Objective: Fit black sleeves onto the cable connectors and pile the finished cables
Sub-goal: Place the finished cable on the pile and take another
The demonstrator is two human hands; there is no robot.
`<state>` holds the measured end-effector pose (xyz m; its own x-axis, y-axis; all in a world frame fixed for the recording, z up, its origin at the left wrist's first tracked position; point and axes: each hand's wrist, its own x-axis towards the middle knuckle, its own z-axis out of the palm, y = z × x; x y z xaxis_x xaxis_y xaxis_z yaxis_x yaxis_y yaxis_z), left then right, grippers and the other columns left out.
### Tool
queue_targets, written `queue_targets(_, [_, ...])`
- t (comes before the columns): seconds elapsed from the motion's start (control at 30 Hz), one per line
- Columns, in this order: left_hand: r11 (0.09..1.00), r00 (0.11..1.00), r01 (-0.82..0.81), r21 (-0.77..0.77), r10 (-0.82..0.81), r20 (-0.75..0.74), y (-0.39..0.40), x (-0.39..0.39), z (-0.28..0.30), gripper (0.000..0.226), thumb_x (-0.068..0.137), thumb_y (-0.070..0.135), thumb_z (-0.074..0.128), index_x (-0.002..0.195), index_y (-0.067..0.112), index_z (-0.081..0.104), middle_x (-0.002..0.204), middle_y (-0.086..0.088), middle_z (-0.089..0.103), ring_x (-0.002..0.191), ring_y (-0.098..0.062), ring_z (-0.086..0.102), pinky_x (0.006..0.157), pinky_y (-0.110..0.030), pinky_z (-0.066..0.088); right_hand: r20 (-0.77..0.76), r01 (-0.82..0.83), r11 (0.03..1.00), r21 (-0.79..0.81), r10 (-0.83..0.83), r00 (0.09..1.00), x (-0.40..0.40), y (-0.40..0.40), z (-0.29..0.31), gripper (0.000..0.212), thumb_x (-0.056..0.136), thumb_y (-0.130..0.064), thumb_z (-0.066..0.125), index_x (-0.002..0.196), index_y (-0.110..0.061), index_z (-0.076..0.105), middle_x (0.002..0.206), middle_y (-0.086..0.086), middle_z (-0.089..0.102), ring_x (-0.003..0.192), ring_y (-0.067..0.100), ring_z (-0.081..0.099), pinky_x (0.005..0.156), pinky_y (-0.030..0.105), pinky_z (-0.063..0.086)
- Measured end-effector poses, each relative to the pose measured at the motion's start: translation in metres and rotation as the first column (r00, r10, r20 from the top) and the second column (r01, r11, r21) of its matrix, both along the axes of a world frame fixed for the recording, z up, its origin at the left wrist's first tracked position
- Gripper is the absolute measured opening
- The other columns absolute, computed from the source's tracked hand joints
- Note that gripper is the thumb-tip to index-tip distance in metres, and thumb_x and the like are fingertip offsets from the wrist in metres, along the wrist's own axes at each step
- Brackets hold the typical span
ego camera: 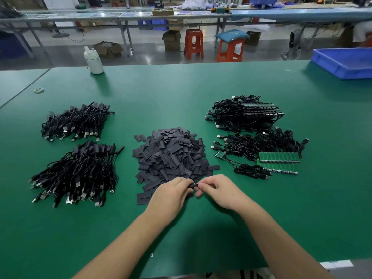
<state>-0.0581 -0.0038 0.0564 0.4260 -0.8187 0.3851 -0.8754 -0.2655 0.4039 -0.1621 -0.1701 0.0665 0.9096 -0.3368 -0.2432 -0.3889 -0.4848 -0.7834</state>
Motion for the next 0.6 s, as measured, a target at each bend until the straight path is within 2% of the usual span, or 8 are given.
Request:
queue_targets(0.07, [1.000, 1.000, 0.009, 0.026, -0.010, 0.027, -0.001, 0.000, 0.001, 0.022, 0.091, 0.020, 0.069, 0.112, 0.013, 0.069, 0.097, -0.002, 0.070, 0.078, -0.027, 0.068, 0.065, -0.033, 0.056, 0.007, -0.008, 1.000, -0.030, 0.008, 1.000, 0.000, 0.002, 0.002, 0.025, 0.101, -0.025, 0.053, 0.093, -0.024, 0.077, 0.081, -0.021, 0.075, 0.059, -0.005, 0.053, 0.069, 0.021, 0.046])
queue_targets(0.17, [0.998, 0.996, 0.043, 0.051, -0.047, 0.075, -0.002, 0.000, 0.002, 0.022, 0.087, 0.018, 0.072, 0.108, 0.014, 0.069, 0.091, 0.000, 0.069, 0.074, -0.024, 0.067, 0.058, -0.030, 0.054, 0.011, -0.028, 0.996, -0.090, 0.029, 1.000, -0.001, 0.004, 0.005, 0.029, 0.100, -0.024, 0.054, 0.081, -0.030, 0.075, 0.065, -0.029, 0.067, 0.045, 0.001, 0.041, 0.050, 0.015, 0.034])
queue_targets(0.27, [0.994, 0.990, 0.066, 0.081, -0.076, 0.117, -0.002, 0.002, -0.001, 0.020, 0.087, 0.018, 0.072, 0.107, 0.015, 0.068, 0.091, 0.001, 0.067, 0.075, -0.022, 0.066, 0.057, -0.031, 0.053, 0.008, -0.026, 0.993, -0.114, 0.027, 1.000, -0.001, 0.007, 0.006, 0.029, 0.099, -0.024, 0.054, 0.079, -0.031, 0.075, 0.068, -0.027, 0.068, 0.045, 0.004, 0.037, 0.051, 0.022, 0.036])
queue_targets(0.37, [0.981, 0.982, 0.066, 0.182, -0.096, 0.160, -0.003, 0.005, -0.007, 0.018, 0.092, 0.022, 0.061, 0.110, 0.019, 0.061, 0.097, 0.002, 0.062, 0.081, -0.023, 0.064, 0.063, -0.038, 0.053, -0.007, -0.030, 0.992, -0.122, 0.029, 1.000, -0.001, 0.009, 0.004, 0.029, 0.098, -0.024, 0.054, 0.079, -0.028, 0.075, 0.076, -0.014, 0.074, 0.052, 0.010, 0.042, 0.057, 0.030, 0.042])
queue_targets(0.47, [0.971, 0.978, 0.058, 0.232, -0.102, 0.184, 0.000, 0.005, -0.010, 0.021, 0.093, 0.024, 0.058, 0.114, 0.025, 0.058, 0.097, 0.004, 0.058, 0.077, -0.024, 0.062, 0.060, -0.039, 0.051, -0.008, -0.031, 0.992, -0.122, 0.030, 1.000, -0.002, 0.011, 0.002, 0.032, 0.098, -0.024, 0.054, 0.071, -0.028, 0.072, 0.067, -0.015, 0.069, 0.050, 0.009, 0.041, 0.056, 0.029, 0.040])
queue_targets(0.6, [0.985, 0.989, 0.046, 0.167, -0.069, 0.133, 0.001, 0.007, -0.004, 0.022, 0.090, 0.029, 0.068, 0.111, 0.021, 0.067, 0.090, 0.003, 0.066, 0.064, -0.025, 0.065, 0.050, -0.031, 0.052, -0.019, -0.024, 0.990, -0.136, 0.021, 1.000, -0.002, 0.011, 0.005, 0.033, 0.098, -0.023, 0.052, 0.069, -0.031, 0.066, 0.062, -0.013, 0.064, 0.050, 0.004, 0.045, 0.057, 0.023, 0.041])
